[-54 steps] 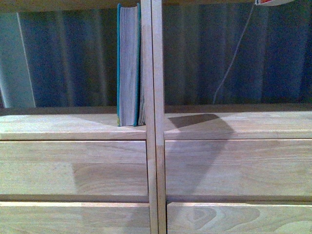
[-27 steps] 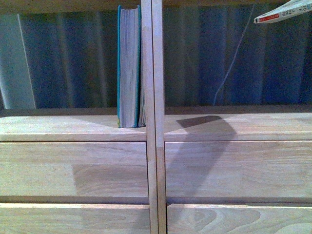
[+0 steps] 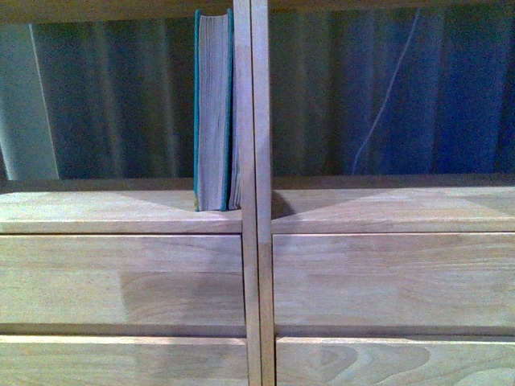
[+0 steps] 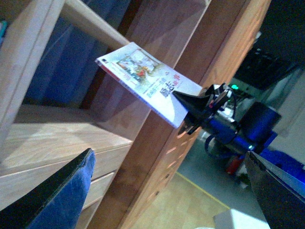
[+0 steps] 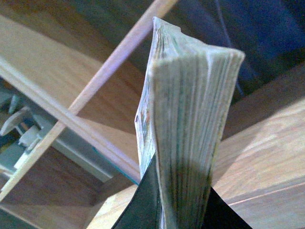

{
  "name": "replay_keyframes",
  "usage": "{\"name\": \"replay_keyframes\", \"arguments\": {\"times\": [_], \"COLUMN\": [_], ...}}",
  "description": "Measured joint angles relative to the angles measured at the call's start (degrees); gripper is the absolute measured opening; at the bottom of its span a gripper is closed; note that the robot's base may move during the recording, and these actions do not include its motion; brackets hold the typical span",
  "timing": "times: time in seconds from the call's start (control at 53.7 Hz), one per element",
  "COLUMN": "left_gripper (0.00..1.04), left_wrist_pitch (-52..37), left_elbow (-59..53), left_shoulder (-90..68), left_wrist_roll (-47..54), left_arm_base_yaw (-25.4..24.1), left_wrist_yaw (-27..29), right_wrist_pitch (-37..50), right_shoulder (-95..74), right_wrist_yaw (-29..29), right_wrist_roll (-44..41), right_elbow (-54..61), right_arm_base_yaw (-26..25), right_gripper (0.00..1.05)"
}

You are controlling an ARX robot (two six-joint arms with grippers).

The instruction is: Organize books on shelf

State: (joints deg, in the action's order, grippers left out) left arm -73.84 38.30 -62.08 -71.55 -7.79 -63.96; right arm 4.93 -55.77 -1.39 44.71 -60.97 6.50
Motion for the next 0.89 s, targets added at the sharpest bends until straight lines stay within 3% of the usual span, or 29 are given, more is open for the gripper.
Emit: {"name": "replay_keyframes", "arguments": {"times": [0.112, 0.67, 0.894], "left_gripper": [0.97, 0.97, 0.97], "left_wrist_pitch": [-5.8, -6.1, -6.1], "left_elbow": [3.3, 5.2, 5.2], "left_shoulder": [-3.3, -6.5, -8.1], "left_wrist_roll": [-7.5, -9.6, -9.7], "left_arm_base_yaw": [2.6, 8.2, 9.5], "left_wrist_yaw": [3.7, 10.0, 11.9], "right_wrist_pitch": [0.9, 3.3, 3.2], "right_shoulder": [0.1, 3.1, 4.4], "right_wrist_yaw": [0.0, 2.0, 1.7], "right_wrist_roll": [-1.6, -2.8, -3.5], "right_elbow": [-1.0, -1.1, -1.1], "right_arm_base_yaw": [3.4, 17.0, 18.6], "right_gripper": [0.07, 0.07, 0.07]}}
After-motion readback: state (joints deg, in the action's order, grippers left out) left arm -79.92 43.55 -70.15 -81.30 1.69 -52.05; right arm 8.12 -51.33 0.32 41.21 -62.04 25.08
